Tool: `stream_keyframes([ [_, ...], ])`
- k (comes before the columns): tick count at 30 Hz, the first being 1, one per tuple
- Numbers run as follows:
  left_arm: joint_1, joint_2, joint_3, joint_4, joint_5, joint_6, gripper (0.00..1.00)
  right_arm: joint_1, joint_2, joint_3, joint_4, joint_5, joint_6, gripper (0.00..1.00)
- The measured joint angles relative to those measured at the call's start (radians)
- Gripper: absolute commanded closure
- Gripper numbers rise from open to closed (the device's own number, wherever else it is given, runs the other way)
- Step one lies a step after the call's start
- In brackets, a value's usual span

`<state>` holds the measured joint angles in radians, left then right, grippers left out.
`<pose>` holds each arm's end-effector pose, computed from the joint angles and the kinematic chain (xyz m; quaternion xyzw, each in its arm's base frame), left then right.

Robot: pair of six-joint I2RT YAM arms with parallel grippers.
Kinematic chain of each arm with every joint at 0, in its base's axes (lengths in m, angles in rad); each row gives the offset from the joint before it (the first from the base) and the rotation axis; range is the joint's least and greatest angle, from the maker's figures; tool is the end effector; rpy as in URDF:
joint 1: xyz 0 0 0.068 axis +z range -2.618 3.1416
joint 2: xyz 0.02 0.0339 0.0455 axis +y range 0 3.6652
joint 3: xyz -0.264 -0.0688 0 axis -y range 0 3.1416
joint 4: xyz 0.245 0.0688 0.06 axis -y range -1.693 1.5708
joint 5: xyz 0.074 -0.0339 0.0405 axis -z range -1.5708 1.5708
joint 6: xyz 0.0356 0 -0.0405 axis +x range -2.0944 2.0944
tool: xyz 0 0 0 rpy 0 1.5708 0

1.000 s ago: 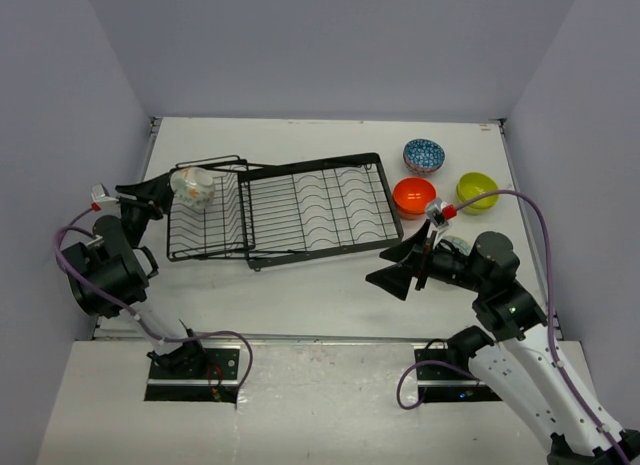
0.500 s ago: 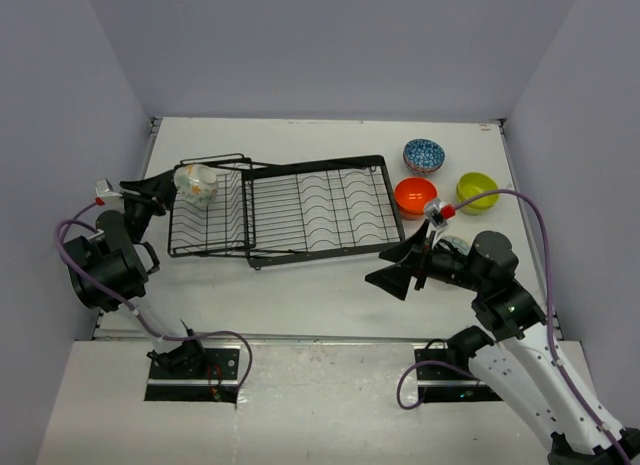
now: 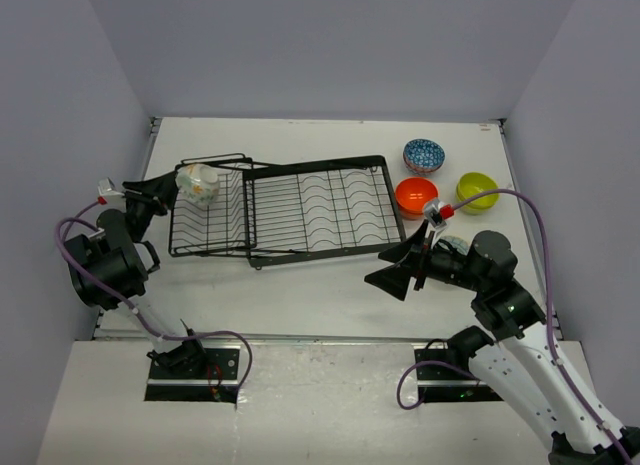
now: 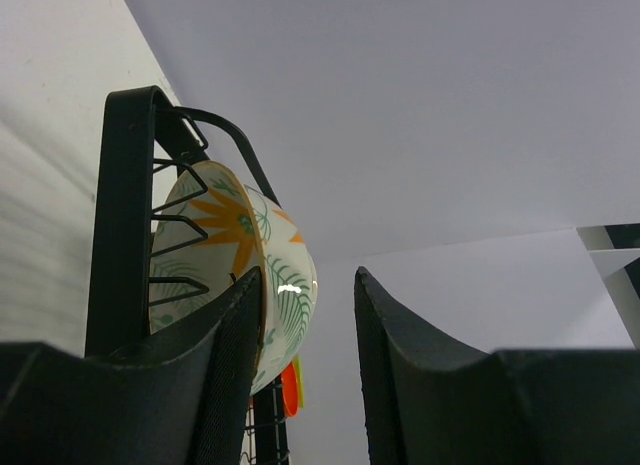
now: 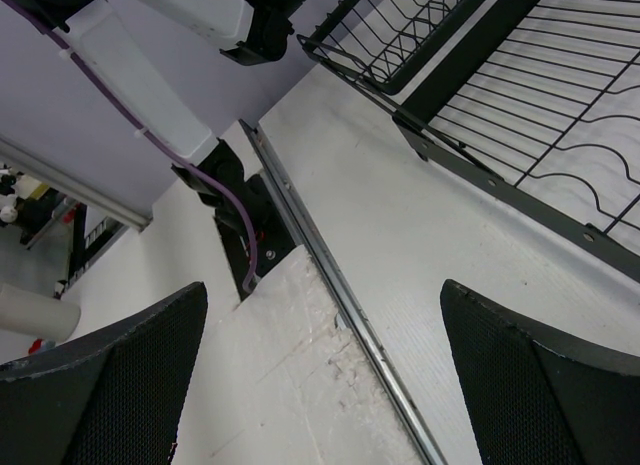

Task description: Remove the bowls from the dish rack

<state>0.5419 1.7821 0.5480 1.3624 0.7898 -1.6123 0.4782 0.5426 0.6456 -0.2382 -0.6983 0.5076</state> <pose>0.2796 0.1388 0.1729 -0.3998 0.5432 -0.5720 0.4667 0.1065 0.0810 0.3210 -0.2146 0.7110 0.5195 0.4225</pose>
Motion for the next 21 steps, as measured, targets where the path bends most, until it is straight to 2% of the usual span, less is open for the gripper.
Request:
stream_keyframes([
  [7, -0.013, 0.000, 0.000, -0.003, -0.001, 0.007, 0.61, 0.000, 0.000, 0.000, 0.000, 0.000, 0.000, 0.01],
  [21, -0.064, 0.000, 0.021, -0.026, 0.018, 0.007, 0.61, 0.002, 0.000, 0.000, 0.000, 0.000, -0.003, 0.01],
])
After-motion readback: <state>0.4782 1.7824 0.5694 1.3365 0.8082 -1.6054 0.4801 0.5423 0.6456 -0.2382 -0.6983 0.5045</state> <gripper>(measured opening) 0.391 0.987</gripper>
